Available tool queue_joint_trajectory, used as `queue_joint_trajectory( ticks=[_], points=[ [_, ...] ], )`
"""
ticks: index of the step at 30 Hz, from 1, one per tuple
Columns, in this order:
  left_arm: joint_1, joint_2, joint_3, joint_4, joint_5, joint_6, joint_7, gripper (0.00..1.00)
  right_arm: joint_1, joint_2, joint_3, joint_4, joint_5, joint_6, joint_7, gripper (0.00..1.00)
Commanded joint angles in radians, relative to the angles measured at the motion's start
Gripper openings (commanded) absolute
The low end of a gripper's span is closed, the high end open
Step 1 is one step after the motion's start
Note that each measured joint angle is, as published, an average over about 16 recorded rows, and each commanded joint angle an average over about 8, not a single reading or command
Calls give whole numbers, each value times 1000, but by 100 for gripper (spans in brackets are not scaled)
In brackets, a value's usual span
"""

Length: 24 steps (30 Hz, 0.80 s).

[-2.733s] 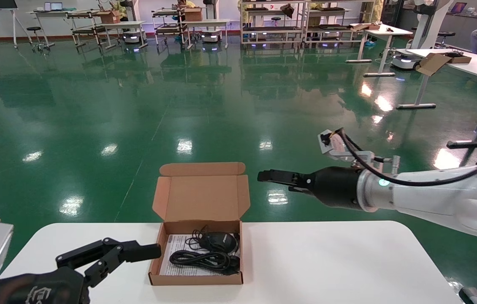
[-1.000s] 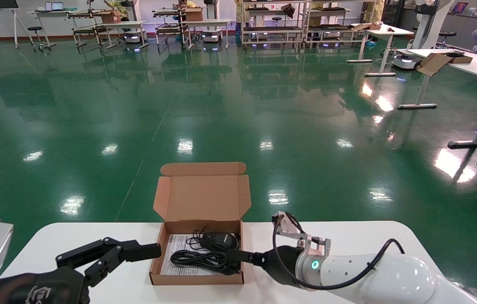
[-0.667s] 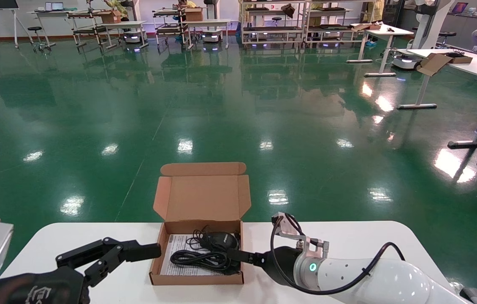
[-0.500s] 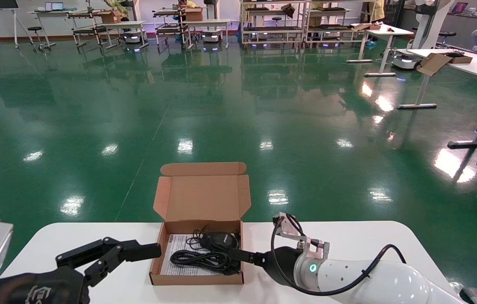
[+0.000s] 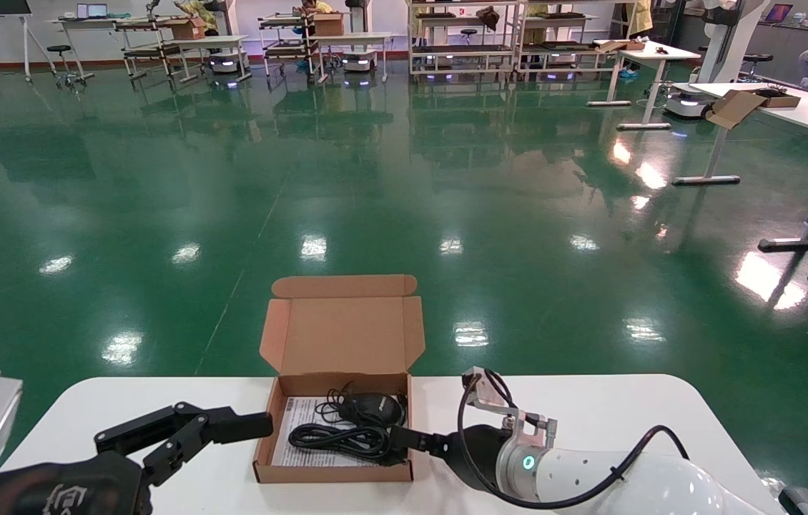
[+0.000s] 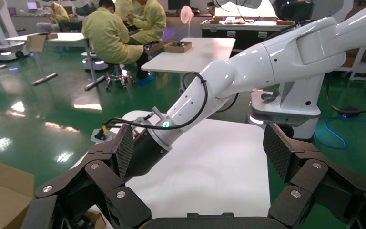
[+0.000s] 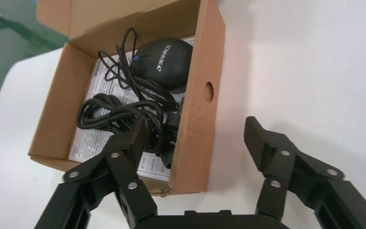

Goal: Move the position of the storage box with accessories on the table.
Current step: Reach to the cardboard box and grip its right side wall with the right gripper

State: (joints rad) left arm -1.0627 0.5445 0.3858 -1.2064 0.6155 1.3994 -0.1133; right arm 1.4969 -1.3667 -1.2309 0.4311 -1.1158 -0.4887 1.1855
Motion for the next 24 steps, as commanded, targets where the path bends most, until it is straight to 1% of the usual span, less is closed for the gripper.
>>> queue_joint_trajectory(
  ticks=[1,15,24],
  points=[
    [0,0,0,0,0,0,0,100,-2,0,-5,-1,14,1,1,1],
    [0,0,0,0,0,0,0,100,7,1,-42,-20,78,-7,-23,0],
    [0,0,0,0,0,0,0,100,14,0,-71,-20,108,-19,-34,3]
  ],
)
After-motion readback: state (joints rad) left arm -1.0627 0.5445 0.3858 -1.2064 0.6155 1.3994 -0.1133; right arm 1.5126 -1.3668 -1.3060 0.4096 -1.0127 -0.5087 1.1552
